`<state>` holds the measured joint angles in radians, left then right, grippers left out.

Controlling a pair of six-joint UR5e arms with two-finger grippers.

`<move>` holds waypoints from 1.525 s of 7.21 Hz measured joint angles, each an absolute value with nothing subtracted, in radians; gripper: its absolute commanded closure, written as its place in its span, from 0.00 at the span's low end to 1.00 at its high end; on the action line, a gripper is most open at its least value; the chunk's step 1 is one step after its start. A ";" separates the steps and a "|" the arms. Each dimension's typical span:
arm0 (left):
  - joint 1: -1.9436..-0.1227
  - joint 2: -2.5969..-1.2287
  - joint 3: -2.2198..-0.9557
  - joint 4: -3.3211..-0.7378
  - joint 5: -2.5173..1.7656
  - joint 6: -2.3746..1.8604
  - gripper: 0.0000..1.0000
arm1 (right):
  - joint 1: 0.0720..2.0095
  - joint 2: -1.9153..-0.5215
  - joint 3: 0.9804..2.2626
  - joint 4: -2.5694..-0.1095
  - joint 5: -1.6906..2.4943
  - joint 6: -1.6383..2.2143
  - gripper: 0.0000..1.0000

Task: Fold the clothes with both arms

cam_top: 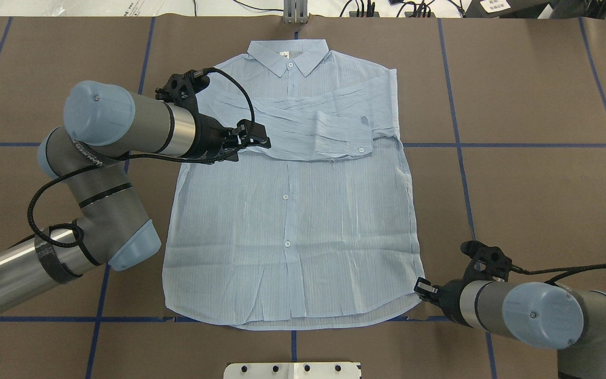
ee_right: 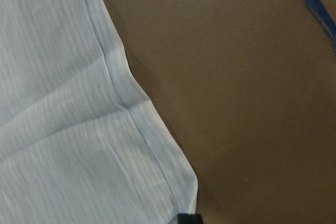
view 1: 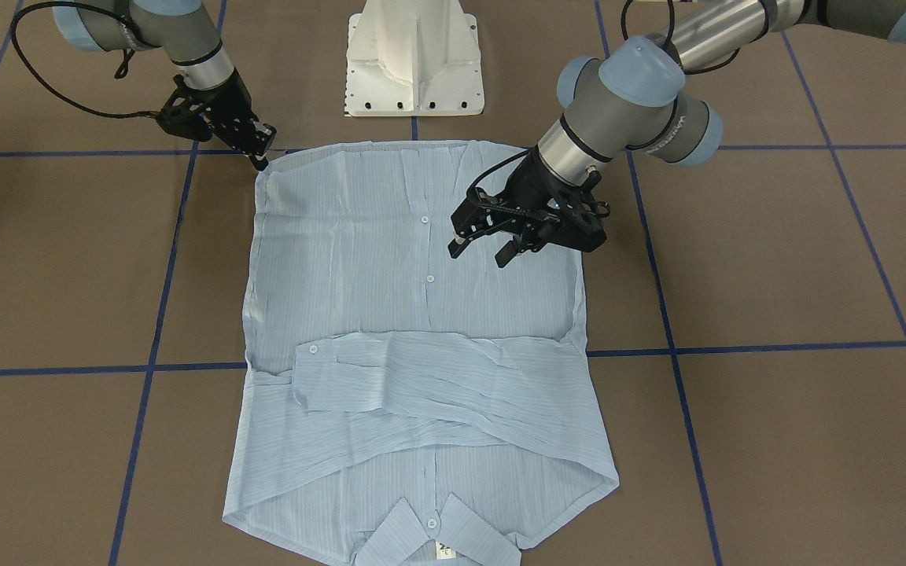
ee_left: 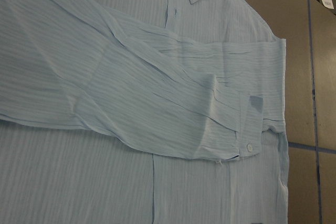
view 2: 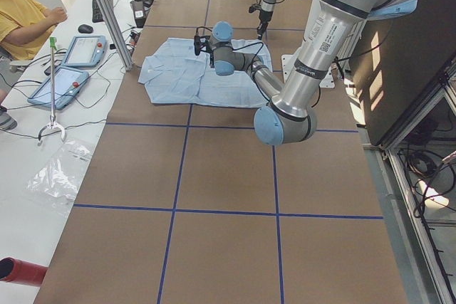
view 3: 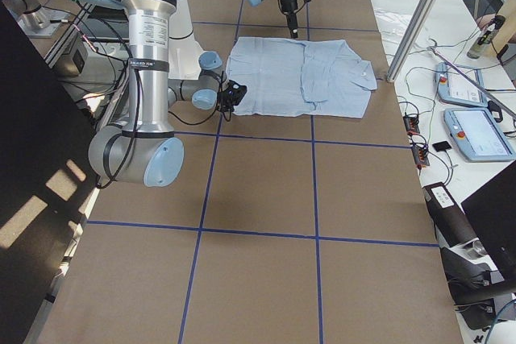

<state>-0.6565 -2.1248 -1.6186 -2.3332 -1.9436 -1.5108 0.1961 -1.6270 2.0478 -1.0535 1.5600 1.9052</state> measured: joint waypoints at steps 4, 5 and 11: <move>-0.655 -2.019 -1.700 -2.327 -1.940 -1.526 0.13 | 0.196 -1.647 2.101 -1.053 1.560 1.905 1.00; -0.644 -1.941 -1.759 -2.324 -1.930 -1.541 0.14 | 0.195 -1.649 2.107 -1.053 1.560 1.905 1.00; -0.391 -1.783 -2.011 -1.914 -1.726 -1.704 0.17 | 0.192 -1.649 2.112 -1.053 1.558 1.905 1.00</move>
